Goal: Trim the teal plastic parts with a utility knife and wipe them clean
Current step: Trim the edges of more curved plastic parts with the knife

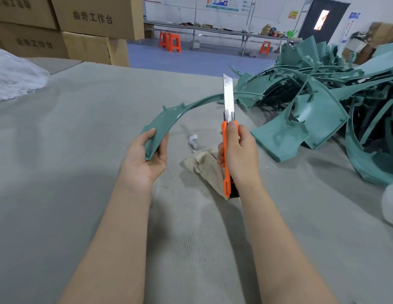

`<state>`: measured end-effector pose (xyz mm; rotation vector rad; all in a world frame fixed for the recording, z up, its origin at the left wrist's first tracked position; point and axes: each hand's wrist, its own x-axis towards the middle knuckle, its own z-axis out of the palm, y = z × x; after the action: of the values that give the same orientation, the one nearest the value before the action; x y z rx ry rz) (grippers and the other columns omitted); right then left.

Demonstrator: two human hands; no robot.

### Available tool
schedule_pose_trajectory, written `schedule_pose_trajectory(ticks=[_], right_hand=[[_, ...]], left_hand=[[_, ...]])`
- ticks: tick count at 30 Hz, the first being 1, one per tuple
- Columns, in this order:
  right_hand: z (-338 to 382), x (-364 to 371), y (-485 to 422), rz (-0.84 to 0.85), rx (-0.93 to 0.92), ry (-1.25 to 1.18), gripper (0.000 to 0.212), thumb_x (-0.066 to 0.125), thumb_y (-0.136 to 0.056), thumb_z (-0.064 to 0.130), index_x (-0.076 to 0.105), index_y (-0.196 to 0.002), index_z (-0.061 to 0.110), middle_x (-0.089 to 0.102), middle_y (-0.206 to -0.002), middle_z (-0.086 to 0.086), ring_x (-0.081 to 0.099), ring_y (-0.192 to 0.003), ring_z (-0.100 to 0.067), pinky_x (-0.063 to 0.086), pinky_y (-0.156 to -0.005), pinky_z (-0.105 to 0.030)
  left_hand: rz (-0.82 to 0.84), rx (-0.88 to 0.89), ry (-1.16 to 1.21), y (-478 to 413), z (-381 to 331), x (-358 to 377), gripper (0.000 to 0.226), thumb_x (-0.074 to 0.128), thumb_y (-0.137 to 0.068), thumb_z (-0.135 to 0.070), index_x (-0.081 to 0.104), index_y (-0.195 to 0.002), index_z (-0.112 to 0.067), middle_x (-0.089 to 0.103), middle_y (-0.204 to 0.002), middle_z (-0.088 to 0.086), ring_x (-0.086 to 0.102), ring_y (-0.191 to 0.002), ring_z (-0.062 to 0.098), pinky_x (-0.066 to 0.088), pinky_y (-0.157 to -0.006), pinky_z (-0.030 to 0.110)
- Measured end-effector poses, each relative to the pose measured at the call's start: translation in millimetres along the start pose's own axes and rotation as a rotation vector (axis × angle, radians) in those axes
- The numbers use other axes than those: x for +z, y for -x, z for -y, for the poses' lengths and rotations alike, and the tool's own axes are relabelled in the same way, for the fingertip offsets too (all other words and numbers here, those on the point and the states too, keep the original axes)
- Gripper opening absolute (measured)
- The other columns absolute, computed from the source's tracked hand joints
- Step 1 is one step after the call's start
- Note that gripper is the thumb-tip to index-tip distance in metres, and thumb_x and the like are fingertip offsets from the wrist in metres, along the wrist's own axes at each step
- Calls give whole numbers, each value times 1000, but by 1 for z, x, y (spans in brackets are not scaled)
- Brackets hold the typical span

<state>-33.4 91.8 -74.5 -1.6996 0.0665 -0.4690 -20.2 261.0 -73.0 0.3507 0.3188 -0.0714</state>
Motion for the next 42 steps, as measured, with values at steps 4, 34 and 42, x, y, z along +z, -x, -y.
schedule_pose_trajectory(ticks=[4,34,42], right_hand=[[0,4,2,31,-20,-37,34,41,-102,37,50,-79,13,45,-54,-1,43,-47,-17,40,-43,-24],[2,26,20,288,-174,210,28,45,-101,38,58,-85,18,51,-58,-5,52,-58,-32,47,-61,-42],[0,24,19,310,-154,195,32,45,-101,37,57,-86,11,48,-58,-5,48,-52,-23,44,-55,-38]], left_hand=[[6,-20,26,1,-1,-1,6,57,-91,-3,63,-91,-3,70,-82,12,72,-63,23,52,-44,20],[-27,-39,23,1,1,-1,5,58,-89,0,62,-86,-1,71,-75,16,72,-64,26,54,-45,22],[-34,-35,17,1,2,-1,4,58,-89,0,62,-91,-1,71,-77,17,72,-65,27,54,-45,23]])
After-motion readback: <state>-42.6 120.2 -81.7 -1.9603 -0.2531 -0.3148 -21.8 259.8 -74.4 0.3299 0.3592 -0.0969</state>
